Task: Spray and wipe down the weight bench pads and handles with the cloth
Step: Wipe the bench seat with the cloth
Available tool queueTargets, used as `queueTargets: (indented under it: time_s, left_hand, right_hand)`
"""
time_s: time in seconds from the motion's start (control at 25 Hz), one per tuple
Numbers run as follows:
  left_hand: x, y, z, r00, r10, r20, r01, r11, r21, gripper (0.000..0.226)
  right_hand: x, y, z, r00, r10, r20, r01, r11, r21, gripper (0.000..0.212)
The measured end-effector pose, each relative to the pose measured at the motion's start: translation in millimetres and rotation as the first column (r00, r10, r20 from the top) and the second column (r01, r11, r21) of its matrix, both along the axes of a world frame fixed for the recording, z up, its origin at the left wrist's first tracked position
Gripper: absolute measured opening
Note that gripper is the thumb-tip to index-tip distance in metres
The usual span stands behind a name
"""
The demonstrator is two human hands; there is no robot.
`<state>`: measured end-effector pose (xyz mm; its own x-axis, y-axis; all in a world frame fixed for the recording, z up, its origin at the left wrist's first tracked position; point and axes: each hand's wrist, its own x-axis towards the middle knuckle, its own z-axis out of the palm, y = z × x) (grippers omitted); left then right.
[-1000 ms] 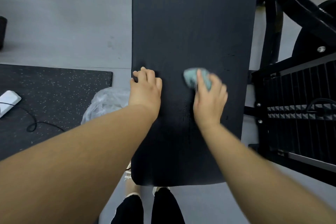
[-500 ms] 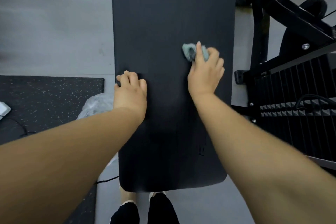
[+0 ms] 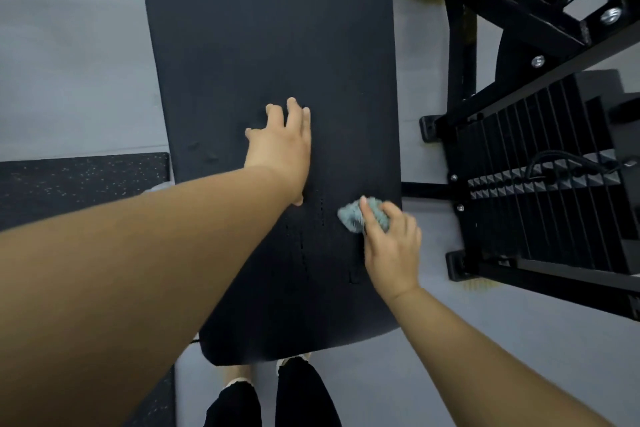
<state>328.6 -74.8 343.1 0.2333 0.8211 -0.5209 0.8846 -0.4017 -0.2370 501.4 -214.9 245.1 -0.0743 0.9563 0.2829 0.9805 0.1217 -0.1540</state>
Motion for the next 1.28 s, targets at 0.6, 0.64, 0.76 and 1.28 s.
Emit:
queueTargets:
  time_s: [0.6, 0.64, 0.76, 1.28]
  left_hand:
    - [7.2, 3.4, -7.1, 0.997, -0.051, -0.064, 0.051, 0.999, -0.006, 0.132]
    - [7.6, 3.2, -7.7, 0.998, -0.040, -0.057, 0.040, 0.999, -0.010, 0.131]
    - [8.6, 0.7, -9.9, 0.999, -0.013, -0.044, 0.013, 1.000, -0.003, 0.124]
    - [8.8, 0.0, -10.3, 1.000, 0.023, 0.003, -0.023, 1.000, -0.004, 0.109]
  right_hand:
    - [5.8, -4.5, 6.6, 0.994, -0.069, -0.081, 0.060, 0.992, -0.108, 0.067]
    - [8.2, -10.7, 4.7, 0.996, -0.050, -0.070, 0.041, 0.993, -0.114, 0.069]
    - [1.2, 50.8, 10.4, 0.992, -0.081, -0.101, 0.076, 0.996, -0.050, 0.052]
    - [6.5, 46.6, 12.2, 0.980, -0.117, -0.160, 0.095, 0.986, -0.139, 0.048]
